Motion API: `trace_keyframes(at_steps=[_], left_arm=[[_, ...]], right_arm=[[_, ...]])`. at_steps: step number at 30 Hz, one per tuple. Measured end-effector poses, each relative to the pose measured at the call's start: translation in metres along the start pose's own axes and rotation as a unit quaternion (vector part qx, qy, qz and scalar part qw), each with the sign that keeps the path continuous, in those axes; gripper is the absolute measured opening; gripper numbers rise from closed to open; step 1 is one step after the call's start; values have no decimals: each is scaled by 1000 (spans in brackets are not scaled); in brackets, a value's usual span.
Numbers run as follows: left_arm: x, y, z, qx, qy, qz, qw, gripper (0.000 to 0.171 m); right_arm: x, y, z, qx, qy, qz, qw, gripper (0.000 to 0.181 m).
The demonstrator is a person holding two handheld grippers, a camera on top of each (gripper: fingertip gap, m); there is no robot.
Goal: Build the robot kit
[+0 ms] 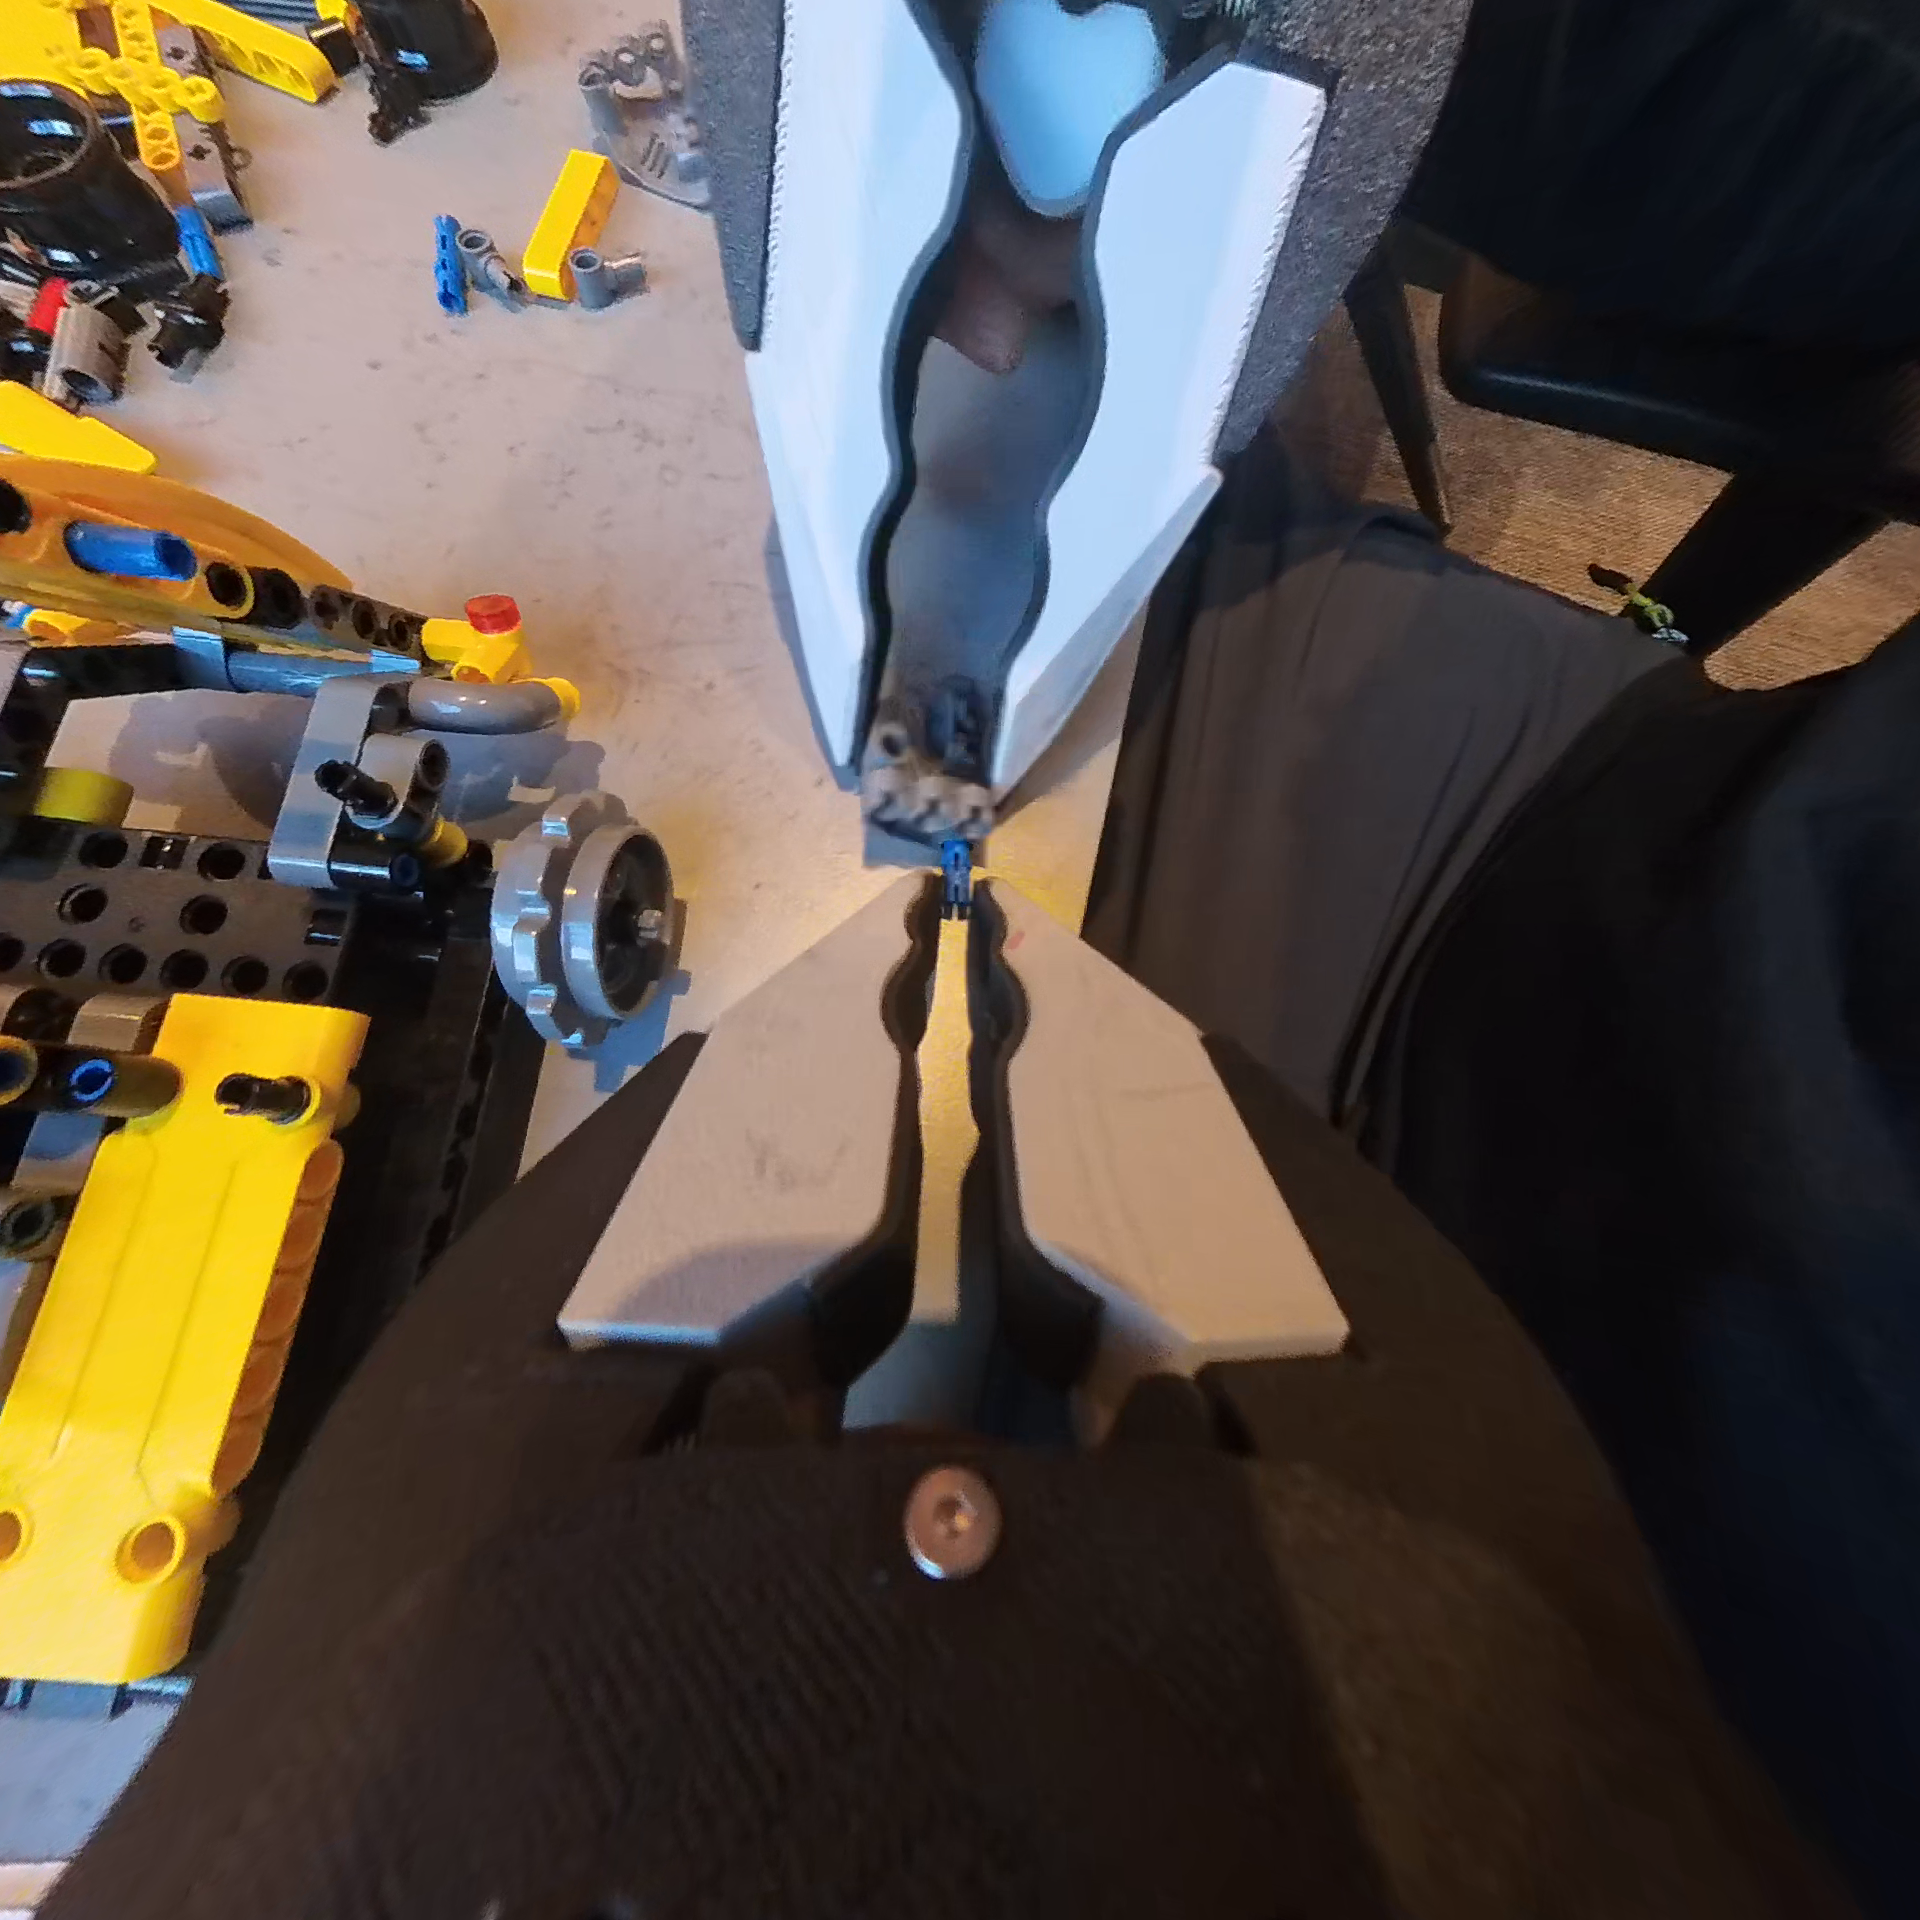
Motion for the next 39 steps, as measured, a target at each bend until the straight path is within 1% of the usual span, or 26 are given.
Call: trace_keyframes(at_steps=[1, 3, 8, 13, 16, 30, 39], left_arm=[[0, 0, 0, 0, -2, 1, 1000, 3], [0, 1, -1, 1, -6, 2, 1000, 3], [-2, 2, 1, 0, 3, 2, 1000, 3], [-1, 3, 3, 4, 11, 3, 1000, 3], [-1, 3, 3, 5, 12, 4, 1000, 3], [-3, 5, 2, 8, 4, 5, 1000, 3], [-6, 7, 1, 9, -6, 0, 1000, 3]], right_arm=[[0, 0, 0, -1, 1, -2, 1000, 31], [0, 1, -1, -5, -5, -4, 1000, 35], [0, 1, -1, 2, -6, -1, 1000, 28], [-1, -4, 2, -12, 10, 20, 1000, 31], [-1, -2, 1, -18, 4, 8, 1000, 25], [-2, 1, -1, -7, -13, 4, 1000, 26], [-5, 4, -2, -9, -8, 3, 1000, 27]])
Point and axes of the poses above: each gripper's, where its closed fingertips meet, y out along the fingers, x out of its underside, z = x × y across the jaws, the point moved 10 cm from there along -y, back along the fingers, and after that the axes turned 9 degrees about y, right-handed, at the moved point
